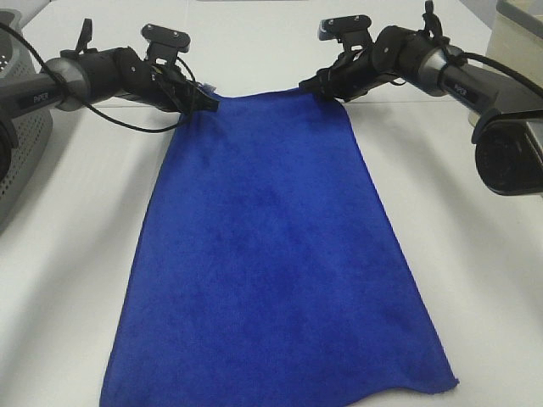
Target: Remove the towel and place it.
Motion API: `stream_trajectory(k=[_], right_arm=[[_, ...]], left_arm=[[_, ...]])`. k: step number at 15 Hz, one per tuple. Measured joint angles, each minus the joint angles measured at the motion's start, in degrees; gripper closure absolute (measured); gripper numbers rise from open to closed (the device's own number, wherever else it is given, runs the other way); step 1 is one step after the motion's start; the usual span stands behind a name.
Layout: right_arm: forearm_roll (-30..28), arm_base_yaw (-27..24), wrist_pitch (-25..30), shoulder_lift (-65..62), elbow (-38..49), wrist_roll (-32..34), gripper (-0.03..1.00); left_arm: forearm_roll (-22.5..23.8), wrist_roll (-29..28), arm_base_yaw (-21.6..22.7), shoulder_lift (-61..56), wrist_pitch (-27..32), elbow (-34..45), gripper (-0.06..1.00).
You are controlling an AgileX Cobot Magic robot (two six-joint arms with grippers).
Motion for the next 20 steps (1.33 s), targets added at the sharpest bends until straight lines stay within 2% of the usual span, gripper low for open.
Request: stream_trajectory(k=[5,8,13,16,18,19,20], right_arm=[[-2.18,0.0,0.23,0.29,0.0,-0.34,0.39],[-2.29,0.0,3.04,0.29,0.0,-0.34,0.39],[-2.58,0.0,7.79,-0.17,-1.43,-0.34,0.39],[-2.58,0.0,10.94,-1.15,-1.66,-0.34,0.39],[-2.64,0.0,12.78,-2.92,-1.66,-0.34,0.39],[-2.98,0.0,15.18,-4.93,-1.72,-0.34,0.39],[-2.98,0.0,16.73,-5.79,-1.72,-0.34,0.38]], left_arm=[[0.06,0.0,0.0,0.0,-0.29,0.0,0.41],[0.06,-0.11,0.0,0.0,0.29,0.0,0.35],[0.52,-1.32,0.17,-1.6,6.76,0.0,0.25],[5.67,-5.96,0.17,-2.29,7.73,-0.06,0.14],[11.0,-12.95,0.17,-2.35,8.19,-0.06,0.12],[15.3,-18.74,0.17,-2.41,9.22,-0.06,0.11],[16.33,-19.82,0.17,-2.81,11.34,-0.06,0.11]])
